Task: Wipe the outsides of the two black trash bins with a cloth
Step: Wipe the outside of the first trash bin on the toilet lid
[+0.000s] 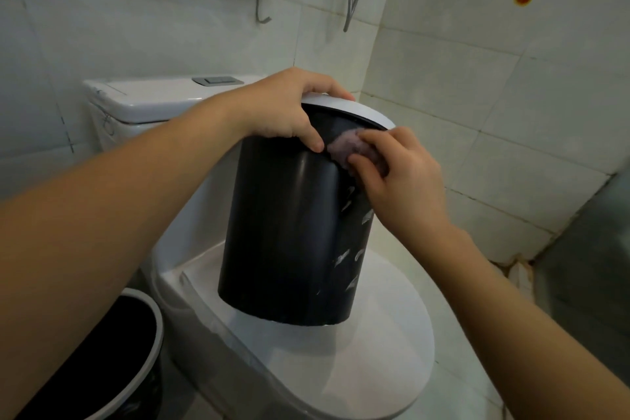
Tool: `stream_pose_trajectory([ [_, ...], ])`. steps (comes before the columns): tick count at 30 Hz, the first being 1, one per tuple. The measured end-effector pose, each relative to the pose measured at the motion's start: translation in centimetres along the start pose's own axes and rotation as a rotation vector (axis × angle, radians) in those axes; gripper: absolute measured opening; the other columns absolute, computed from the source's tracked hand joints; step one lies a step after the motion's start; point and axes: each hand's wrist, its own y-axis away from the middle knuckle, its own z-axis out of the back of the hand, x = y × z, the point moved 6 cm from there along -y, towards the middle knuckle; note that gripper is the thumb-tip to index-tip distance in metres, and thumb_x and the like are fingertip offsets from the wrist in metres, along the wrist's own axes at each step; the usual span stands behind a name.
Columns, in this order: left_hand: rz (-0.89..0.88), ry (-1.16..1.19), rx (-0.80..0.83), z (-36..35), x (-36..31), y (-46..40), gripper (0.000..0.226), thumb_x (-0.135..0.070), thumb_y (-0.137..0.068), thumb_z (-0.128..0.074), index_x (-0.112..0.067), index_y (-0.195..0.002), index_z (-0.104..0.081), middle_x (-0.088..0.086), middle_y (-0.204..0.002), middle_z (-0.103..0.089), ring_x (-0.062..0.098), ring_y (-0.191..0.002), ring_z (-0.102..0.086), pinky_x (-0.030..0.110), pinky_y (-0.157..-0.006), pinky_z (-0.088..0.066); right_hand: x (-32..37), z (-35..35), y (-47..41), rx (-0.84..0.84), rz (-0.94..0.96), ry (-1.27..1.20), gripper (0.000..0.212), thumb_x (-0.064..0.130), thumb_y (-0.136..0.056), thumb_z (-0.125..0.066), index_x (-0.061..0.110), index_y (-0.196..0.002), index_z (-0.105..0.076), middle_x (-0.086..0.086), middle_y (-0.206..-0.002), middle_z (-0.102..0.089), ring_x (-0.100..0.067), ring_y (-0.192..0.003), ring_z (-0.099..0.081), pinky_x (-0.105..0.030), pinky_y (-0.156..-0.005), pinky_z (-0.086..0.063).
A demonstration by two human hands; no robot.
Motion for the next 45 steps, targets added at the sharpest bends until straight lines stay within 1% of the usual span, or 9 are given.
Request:
stream_pose_trajectory([
  [5, -0.023, -0.041, 0.008, -0.2, -0.2, 0.1, 0.074, -0.011, -0.064, -0.088, -0.057, -0.113, -0.058, -0.016, -0.118, -0.064, 0.011, -0.111, -0.059, 0.034, -0.097, -0.049, 1.3, -0.2, -1.8, 0.017, 0.028, 0.024, 0.028, 0.034, -0.093, -0.064, 0.019, -0.115, -0.069, -0.004, -0.103, -0.062, -0.024, -0.08, -0.06, -0.03, -0.064, -0.043],
  [8, -0.016, -0.024, 0.007, 0.1, -0.1, 0.3, 0.071, -0.011, -0.066, -0.087, -0.054, -0.115, -0.06, -0.017, -0.116, -0.064, 0.009, -0.108, -0.059, 0.028, -0.088, -0.05, -0.1, 0.3, -1.4, 0.003, 0.011, 0.057, 0.027, 0.035, -0.091, -0.065, 0.02, -0.114, -0.069, -0.003, -0.1, -0.062, -0.026, -0.077, -0.06, -0.032, -0.063, -0.046],
  [14, 0.005, -0.005, 0.008, 0.1, -0.1, 0.5, 0.07, -0.009, -0.068, -0.087, -0.049, -0.119, -0.061, -0.017, -0.114, -0.063, 0.005, -0.104, -0.06, 0.023, -0.081, -0.048, -2.3, 0.9, -0.8, -0.013, -0.113, 0.057, 0.025, 0.031, -0.091, -0.067, 0.019, -0.113, -0.07, -0.003, -0.099, -0.063, -0.024, -0.081, -0.06, -0.026, -0.069, -0.034],
  [18, -0.002, -0.014, 0.007, 0.3, -0.1, 0.6, 0.069, -0.008, -0.068, -0.086, -0.049, -0.117, -0.061, -0.015, -0.113, -0.064, 0.006, -0.102, -0.06, 0.021, -0.078, -0.047, -1.1, 0.4, 0.4, 0.028, -0.005, 0.003, 0.03, 0.036, -0.09, -0.063, 0.019, -0.114, -0.07, 0.0, -0.1, -0.061, -0.013, -0.078, -0.054, -0.024, -0.066, -0.037],
  [24, 0.0, -0.002, -0.005, 0.4, 0.1, 0.8, 0.068, -0.01, -0.067, -0.087, -0.054, -0.111, -0.059, -0.011, -0.115, -0.064, 0.01, -0.103, -0.06, 0.027, -0.083, -0.051, -0.5, 0.0, 3.6, 0.124, 0.232, -0.003, 0.032, 0.034, -0.092, -0.061, 0.014, -0.114, -0.071, -0.004, -0.102, -0.062, -0.021, -0.078, -0.06, -0.036, -0.059, -0.054],
  [31, -0.012, -0.011, 0.004, 0.3, -0.2, 0.6, 0.068, -0.008, -0.067, -0.086, -0.048, -0.116, -0.061, -0.013, -0.113, -0.064, 0.007, -0.102, -0.06, 0.022, -0.08, -0.048, -1.4, 0.4, -0.8, 0.003, -0.001, 0.036, 0.029, 0.033, -0.09, -0.065, 0.018, -0.115, -0.072, -0.003, -0.098, -0.061, -0.021, -0.077, -0.057, -0.026, -0.066, -0.038],
  [39, -0.005, 0.006, -0.009, 0.6, 0.4, 0.9, 0.069, -0.007, -0.066, -0.087, -0.046, -0.117, -0.063, -0.009, -0.111, -0.067, 0.013, -0.103, -0.063, 0.034, -0.089, -0.053, 0.3, -0.1, 3.6, 0.159, 0.285, -0.009, 0.03, 0.032, -0.091, -0.061, 0.016, -0.114, -0.072, -0.003, -0.1, -0.061, -0.02, -0.076, -0.058, -0.033, -0.058, -0.052],
  [42, -0.004, 0.01, -0.013, 0.7, 0.4, 0.9, 0.068, -0.006, -0.066, -0.087, -0.047, -0.116, -0.063, -0.01, -0.111, -0.066, 0.013, -0.104, -0.062, 0.032, -0.088, -0.053, -0.7, 0.2, 2.4, 0.082, 0.191, 0.016, 0.029, 0.031, -0.091, -0.062, 0.016, -0.113, -0.072, -0.004, -0.1, -0.062, -0.021, -0.076, -0.06, -0.031, -0.059, -0.05],
  [45, -0.001, 0.013, -0.006, 0.7, 0.4, 0.9, 0.068, -0.007, -0.066, -0.087, -0.049, -0.113, -0.063, -0.011, -0.112, -0.066, 0.014, -0.104, -0.062, 0.036, -0.091, -0.053, -2.0, 0.5, 0.2, -0.009, 0.031, 0.007, 0.029, 0.031, -0.09, -0.066, 0.017, -0.115, -0.072, -0.002, -0.098, -0.061, -0.013, -0.076, -0.052, -0.023, -0.066, -0.037],
])
